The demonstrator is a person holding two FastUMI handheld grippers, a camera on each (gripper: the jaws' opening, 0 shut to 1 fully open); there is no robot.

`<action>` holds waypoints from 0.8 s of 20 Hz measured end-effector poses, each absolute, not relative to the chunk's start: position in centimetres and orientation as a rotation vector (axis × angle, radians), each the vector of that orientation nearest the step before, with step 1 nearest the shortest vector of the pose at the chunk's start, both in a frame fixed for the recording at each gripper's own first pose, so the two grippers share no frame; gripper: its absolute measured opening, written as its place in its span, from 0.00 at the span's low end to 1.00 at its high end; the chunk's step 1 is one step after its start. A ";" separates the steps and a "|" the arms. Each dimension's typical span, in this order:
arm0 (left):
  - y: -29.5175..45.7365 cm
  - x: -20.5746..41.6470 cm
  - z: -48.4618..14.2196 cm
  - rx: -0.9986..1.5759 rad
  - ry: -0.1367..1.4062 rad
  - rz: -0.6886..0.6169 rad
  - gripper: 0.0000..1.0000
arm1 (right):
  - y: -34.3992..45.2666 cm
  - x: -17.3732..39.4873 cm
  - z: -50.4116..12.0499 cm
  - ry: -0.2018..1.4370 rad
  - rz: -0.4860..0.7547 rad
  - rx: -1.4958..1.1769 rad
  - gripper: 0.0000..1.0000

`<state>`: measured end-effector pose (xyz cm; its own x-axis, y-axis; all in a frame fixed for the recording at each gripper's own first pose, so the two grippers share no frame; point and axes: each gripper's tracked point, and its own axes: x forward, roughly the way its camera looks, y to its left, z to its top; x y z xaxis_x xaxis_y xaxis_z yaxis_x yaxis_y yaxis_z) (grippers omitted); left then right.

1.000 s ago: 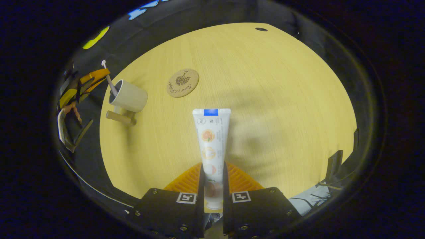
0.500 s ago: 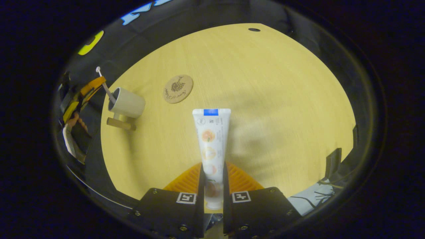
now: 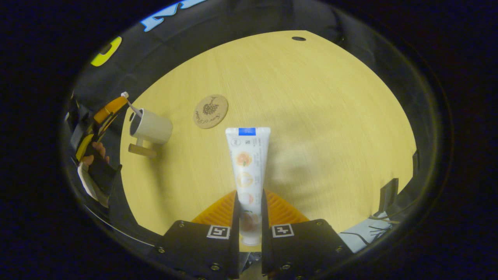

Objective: Put the toothbrush and toothpaste on the desktop into the cup, then pick up the cup and place it on the coaster on the desktop.

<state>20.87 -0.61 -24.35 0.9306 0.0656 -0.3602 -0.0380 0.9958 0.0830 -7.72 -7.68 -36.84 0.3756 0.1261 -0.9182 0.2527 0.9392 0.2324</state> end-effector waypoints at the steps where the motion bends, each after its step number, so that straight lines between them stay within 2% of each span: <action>1: -0.6 20.6 -24.0 0.068 0.367 0.054 0.50 | -7.5 -7.3 -36.6 1.184 -0.077 0.357 0.25; 2: -0.4 20.3 -23.7 0.064 0.360 0.058 0.47 | -7.3 -6.9 -36.4 1.174 -0.069 0.354 0.25; 4: -0.3 19.7 -22.7 0.055 0.343 0.051 0.48 | -6.7 -5.9 -35.7 1.150 -0.053 0.357 0.25; 5: -0.3 19.1 -22.1 0.051 0.333 0.050 0.42 | -6.4 -5.2 -35.2 1.130 -0.048 0.358 0.25; 6: 0.0 18.2 -21.1 0.046 0.314 0.050 0.48 | -5.9 -4.5 -34.7 1.113 -0.038 0.358 0.24; 11: 2.2 14.7 -19.0 0.030 0.277 0.044 0.47 | -4.3 -1.9 -33.0 1.069 -0.012 0.311 0.23; 12: 2.7 14.1 -18.9 0.034 0.277 0.046 0.47 | -3.7 -1.3 -32.8 1.061 -0.004 0.320 0.18; 14: 4.3 12.9 -18.8 0.041 0.280 0.058 0.48 | -2.3 -0.3 -32.6 1.046 0.015 0.336 0.18; 15: 5.2 12.1 -18.8 0.042 0.283 0.065 0.48 | -1.6 0.2 -32.3 1.031 0.024 0.344 0.14; 16: 6.0 11.3 -18.8 0.039 0.287 0.071 0.47 | -0.7 1.0 -31.7 1.012 0.038 0.355 0.18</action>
